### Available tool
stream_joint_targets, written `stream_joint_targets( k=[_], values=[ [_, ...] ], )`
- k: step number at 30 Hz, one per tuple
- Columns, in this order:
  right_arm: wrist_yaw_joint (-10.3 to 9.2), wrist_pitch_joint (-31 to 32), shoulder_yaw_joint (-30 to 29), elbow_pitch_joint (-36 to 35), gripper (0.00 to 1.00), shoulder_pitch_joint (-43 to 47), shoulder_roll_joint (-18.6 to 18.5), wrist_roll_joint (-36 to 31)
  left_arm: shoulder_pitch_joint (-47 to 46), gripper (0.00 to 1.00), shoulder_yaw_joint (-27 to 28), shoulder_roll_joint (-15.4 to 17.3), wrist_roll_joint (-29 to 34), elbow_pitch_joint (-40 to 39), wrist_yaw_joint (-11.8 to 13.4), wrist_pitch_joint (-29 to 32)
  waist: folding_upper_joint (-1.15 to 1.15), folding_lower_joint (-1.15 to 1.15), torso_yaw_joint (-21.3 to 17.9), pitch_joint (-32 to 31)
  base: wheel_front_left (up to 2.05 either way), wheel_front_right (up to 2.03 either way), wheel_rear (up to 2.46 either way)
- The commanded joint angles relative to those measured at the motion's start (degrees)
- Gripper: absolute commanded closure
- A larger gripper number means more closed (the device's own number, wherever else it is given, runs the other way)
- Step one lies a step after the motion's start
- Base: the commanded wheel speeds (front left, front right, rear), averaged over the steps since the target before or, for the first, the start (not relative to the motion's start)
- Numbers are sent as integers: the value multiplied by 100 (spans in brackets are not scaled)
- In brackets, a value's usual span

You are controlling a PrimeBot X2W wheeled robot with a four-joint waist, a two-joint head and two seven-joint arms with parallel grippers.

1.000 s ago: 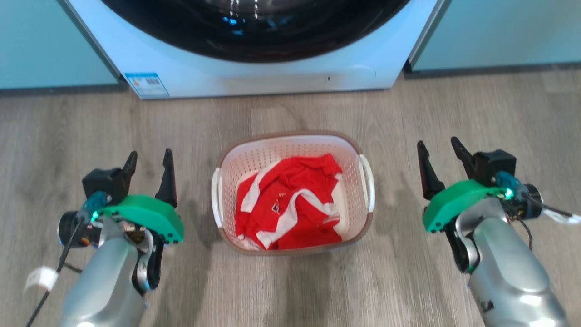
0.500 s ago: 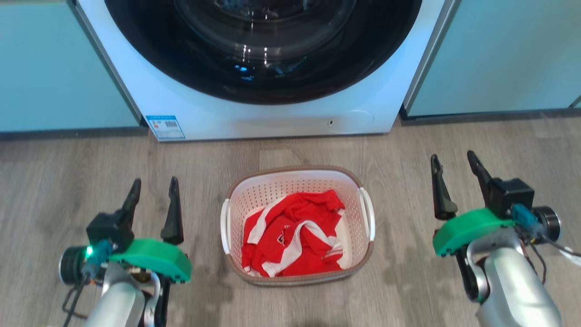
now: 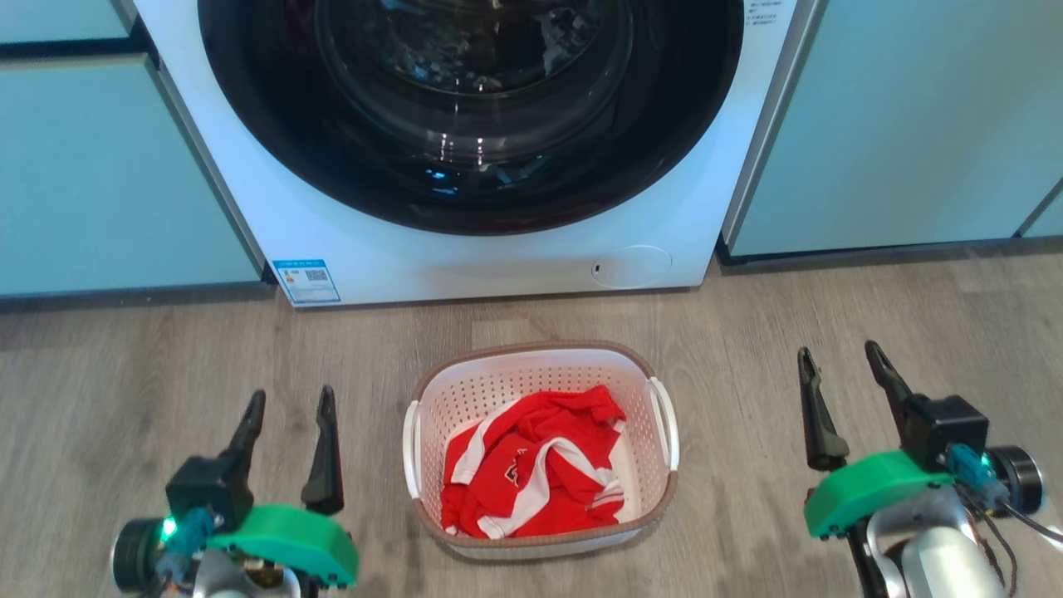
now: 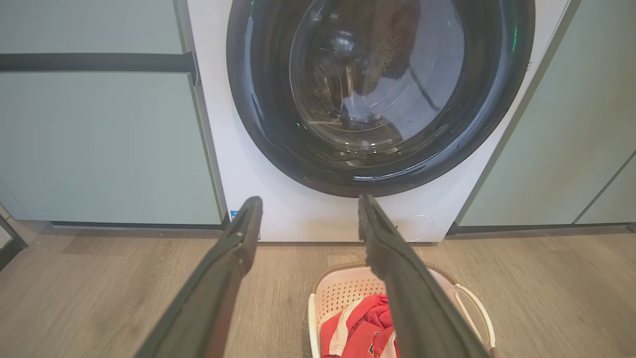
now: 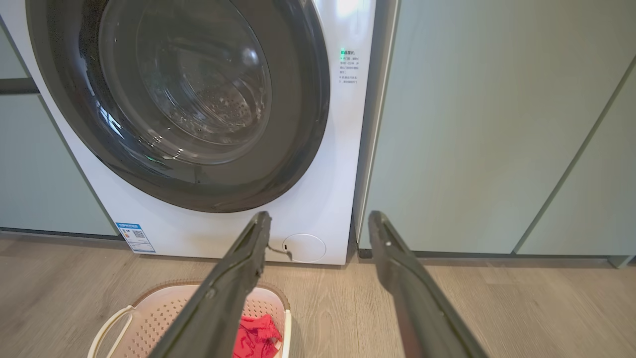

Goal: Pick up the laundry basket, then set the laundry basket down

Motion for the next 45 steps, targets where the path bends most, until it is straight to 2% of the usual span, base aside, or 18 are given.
stream_joint_targets(
  k=[1, 9, 17, 43, 44, 45],
  values=[
    [-33, 32, 88, -240, 0, -84, 25, -36, -160, 0, 175, 150, 56, -226, 59, 14, 0, 1, 5, -34, 0, 0, 0],
    [-33, 154, -8, -562, 0, 226, 38, -73, 73, 0, 147, 201, 58, -365, 175, 122, 0, 1, 18, -120, 0, 0, 0],
    [-33, 217, -52, -736, 0, 359, 40, -50, 126, 0, 92, 200, 16, -335, 168, 146, 0, 1, 65, -173, 0, 0, 0],
    [-33, 314, -50, -875, 0, 400, 41, -49, 49, 0, -2, 192, -14, -148, 226, 110, 0, 1, 95, -149, 0, 0, 0],
    [-1, 307, -169, -647, 100, 532, 75, -50, 278, 100, -185, 103, -1, 1, 194, 160, -1, 1, 95, -148, 0, 0, 0],
    [0, 304, -160, -574, 100, 535, 78, -48, 280, 100, -188, 82, -3, 70, 192, 162, -1, 1, 96, -147, 0, 0, 0]
  ],
)
